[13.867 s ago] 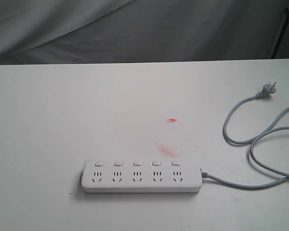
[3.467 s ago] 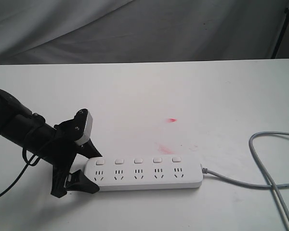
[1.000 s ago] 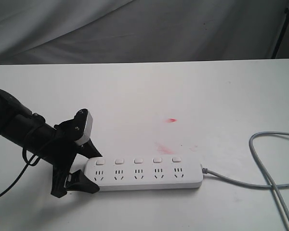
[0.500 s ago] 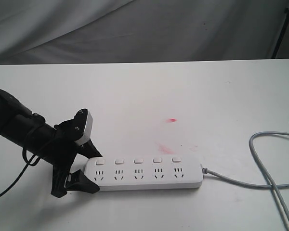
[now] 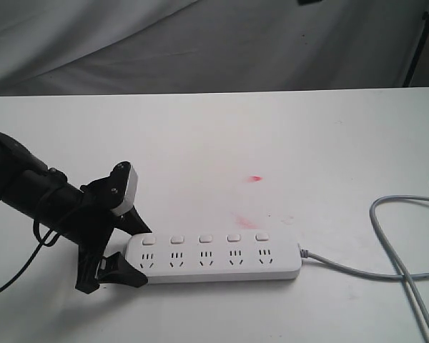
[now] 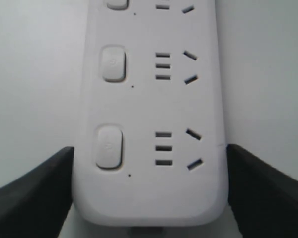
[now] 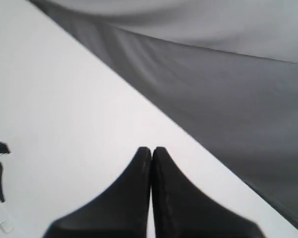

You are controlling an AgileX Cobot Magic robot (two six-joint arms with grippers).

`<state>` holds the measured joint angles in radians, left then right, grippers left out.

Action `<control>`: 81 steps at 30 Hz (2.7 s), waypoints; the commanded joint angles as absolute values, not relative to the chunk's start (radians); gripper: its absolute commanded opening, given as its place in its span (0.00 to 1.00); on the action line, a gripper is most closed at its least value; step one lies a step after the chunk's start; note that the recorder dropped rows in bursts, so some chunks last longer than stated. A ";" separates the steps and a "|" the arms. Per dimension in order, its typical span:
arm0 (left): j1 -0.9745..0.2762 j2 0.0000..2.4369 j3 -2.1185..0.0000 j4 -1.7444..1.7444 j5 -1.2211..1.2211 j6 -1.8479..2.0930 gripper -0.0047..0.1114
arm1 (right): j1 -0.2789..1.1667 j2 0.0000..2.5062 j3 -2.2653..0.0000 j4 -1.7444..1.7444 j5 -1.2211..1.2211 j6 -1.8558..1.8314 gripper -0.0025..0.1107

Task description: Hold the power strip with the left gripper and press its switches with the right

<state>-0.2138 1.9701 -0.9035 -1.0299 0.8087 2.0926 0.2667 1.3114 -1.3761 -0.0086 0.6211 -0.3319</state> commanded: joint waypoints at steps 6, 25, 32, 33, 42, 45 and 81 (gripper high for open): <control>-0.220 1.968 -0.899 -1.038 0.807 2.094 0.04 | 0.269 1.483 -1.404 0.368 0.675 -0.851 0.02; -0.220 1.968 -0.899 -1.038 0.807 2.094 0.04 | 0.269 1.696 -1.404 0.744 0.882 -1.442 0.02; -0.220 1.968 -0.899 -1.038 0.807 2.094 0.04 | 0.269 1.805 -1.404 0.759 0.828 -1.488 0.03; -0.220 1.968 -0.899 -1.038 0.807 2.094 0.04 | 0.269 1.816 -1.404 0.770 0.820 -1.488 0.08; -0.220 1.968 -0.899 -1.038 0.807 2.094 0.04 | 0.269 1.835 -1.404 0.748 0.778 -1.422 0.95; -0.220 1.968 -0.899 -1.038 0.807 2.094 0.04 | 0.269 1.835 -1.404 0.748 0.778 -1.422 0.95; -0.220 1.968 -0.899 -1.038 0.807 2.094 0.04 | 0.269 2.025 -1.404 0.795 0.716 -1.499 0.95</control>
